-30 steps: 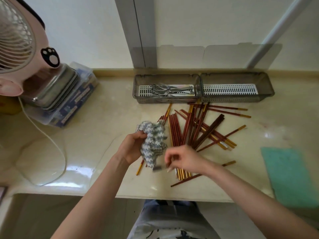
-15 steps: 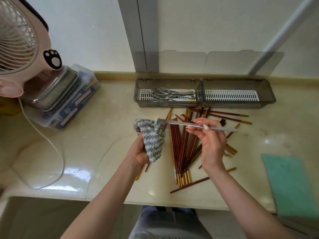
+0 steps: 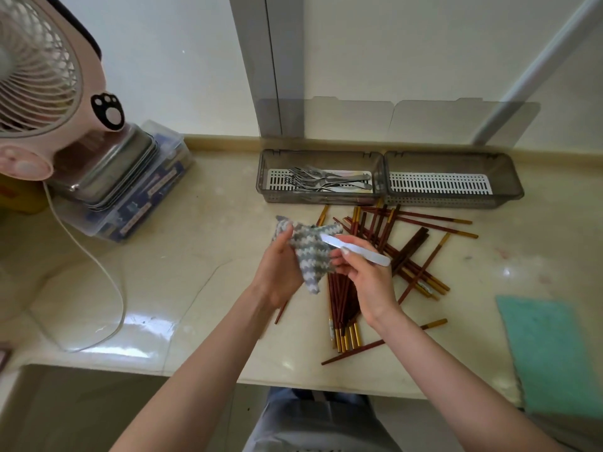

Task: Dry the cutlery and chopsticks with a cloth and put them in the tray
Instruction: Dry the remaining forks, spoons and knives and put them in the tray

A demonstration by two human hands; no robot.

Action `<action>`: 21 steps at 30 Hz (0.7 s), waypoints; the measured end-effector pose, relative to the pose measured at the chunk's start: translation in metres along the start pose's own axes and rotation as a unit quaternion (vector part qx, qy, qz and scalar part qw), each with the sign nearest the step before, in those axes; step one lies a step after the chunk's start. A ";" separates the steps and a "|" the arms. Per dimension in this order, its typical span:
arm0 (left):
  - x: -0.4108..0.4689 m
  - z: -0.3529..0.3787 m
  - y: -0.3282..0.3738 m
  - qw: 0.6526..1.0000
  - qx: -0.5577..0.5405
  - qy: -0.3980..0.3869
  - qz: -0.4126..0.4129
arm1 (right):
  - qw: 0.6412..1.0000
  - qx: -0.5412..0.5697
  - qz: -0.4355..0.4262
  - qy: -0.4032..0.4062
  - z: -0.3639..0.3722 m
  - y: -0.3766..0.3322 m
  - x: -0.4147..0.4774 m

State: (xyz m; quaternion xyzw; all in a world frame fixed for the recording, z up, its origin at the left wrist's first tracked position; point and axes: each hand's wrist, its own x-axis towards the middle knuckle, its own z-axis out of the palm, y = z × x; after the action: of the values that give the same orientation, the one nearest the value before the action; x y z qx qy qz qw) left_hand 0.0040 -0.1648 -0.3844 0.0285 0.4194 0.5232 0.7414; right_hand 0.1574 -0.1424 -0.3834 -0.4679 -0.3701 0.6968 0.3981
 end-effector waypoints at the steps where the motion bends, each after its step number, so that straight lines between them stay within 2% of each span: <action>1: -0.002 0.001 0.001 1.000 -0.016 -0.012 0.002 | 1.000 0.020 0.006 0.008 -0.002 0.000 0.001; 4: -0.001 -0.001 0.000 1.000 -0.020 0.004 0.014 | 1.000 0.025 0.012 0.003 0.000 -0.001 -0.001; 10: 0.003 0.002 0.000 0.995 0.064 0.042 0.068 | 0.999 0.001 0.021 -0.041 0.007 0.003 -0.006; 13: 0.006 0.000 0.001 0.990 0.089 0.092 0.061 | 0.997 -0.019 0.034 -0.068 0.007 0.005 -0.010; 17: 0.014 -0.002 0.005 0.975 0.122 0.166 0.081 | 0.996 0.020 0.054 -0.074 0.001 0.003 -0.013; 21: 0.017 -0.004 0.014 0.964 0.138 0.206 0.100 | 0.994 -0.062 0.069 -0.059 -0.007 -0.002 -0.014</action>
State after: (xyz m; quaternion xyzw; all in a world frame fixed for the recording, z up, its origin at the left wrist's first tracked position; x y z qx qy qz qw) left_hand -0.0075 -0.1464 -0.3897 0.0639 0.6262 0.5266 0.5714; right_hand 0.1679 -0.1528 -0.3786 -0.4747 -0.4022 0.7246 0.2964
